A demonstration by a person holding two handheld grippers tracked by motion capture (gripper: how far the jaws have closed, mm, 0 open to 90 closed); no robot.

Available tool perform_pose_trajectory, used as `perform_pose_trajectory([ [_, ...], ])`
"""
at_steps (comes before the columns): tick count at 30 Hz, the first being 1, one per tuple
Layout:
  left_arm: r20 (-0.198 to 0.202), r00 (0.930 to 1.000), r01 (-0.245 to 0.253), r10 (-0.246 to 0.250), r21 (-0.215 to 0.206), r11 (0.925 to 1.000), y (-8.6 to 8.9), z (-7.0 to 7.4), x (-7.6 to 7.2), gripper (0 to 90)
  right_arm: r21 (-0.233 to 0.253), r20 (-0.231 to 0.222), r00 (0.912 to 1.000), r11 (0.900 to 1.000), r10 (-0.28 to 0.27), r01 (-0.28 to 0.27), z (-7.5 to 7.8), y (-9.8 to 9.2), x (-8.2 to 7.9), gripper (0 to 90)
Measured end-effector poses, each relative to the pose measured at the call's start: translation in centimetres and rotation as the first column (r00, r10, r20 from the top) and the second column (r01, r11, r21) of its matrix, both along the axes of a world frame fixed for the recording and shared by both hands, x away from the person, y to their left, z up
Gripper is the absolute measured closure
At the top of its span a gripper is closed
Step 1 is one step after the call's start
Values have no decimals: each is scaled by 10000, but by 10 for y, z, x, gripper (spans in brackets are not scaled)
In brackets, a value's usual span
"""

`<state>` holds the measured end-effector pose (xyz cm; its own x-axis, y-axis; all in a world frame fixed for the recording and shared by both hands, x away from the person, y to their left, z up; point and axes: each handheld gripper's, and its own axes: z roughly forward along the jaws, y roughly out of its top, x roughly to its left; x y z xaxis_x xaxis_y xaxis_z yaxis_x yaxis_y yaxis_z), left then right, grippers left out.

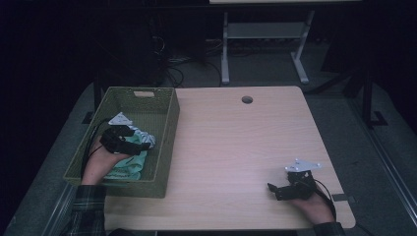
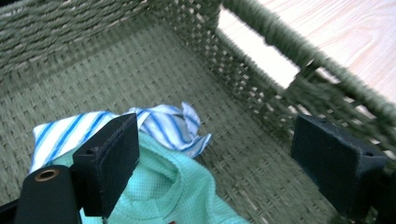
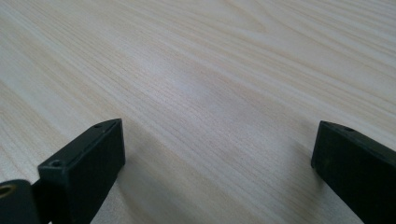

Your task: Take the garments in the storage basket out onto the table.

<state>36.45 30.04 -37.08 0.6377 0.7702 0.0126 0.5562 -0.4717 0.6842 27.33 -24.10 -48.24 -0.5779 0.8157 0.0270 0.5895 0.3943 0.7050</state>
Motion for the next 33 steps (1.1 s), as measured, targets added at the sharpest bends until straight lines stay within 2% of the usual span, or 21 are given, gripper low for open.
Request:
perform_pose_trajectory([
  [6,-252,9997,-51,54,126,9999,2,-9,1,147,-1,3,10000,10000,1,-1,0,0,0,24],
  [9,-408,9991,-68,83,365,9993,3,-14,3,147,0,3,10000,10000,1,-1,0,0,0,24],
  [12,-482,9987,-143,160,354,9993,4,-17,3,148,-5,2,10000,10000,3,-3,0,0,0,24],
  [16,-666,9975,-172,218,681,9975,4,-23,5,147,2,4,10000,10000,2,-2,0,0,0,24],
  [24,-999,9943,-273,374,1009,9945,2,-33,7,148,0,6,10000,10000,4,-4,0,0,0,24],
  [28,-1274,9910,-257,421,1282,9914,0,-38,9,150,-2,7,10000,10000,5,-5,0,0,0,23],
  [29,-1408,9890,-229,452,1562,9875,0,-40,11,150,-3,7,10000,10000,5,-5,0,0,0,24],
  [32,-1588,9860,-231,510,1731,9846,-1,-43,12,150,-6,5,10000,10000,4,-4,0,0,0,24],
  [33,-1698,9840,-210,543,1919,9812,-3,-45,12,152,-6,3,10000,10000,4,-4,0,0,0,24],
])
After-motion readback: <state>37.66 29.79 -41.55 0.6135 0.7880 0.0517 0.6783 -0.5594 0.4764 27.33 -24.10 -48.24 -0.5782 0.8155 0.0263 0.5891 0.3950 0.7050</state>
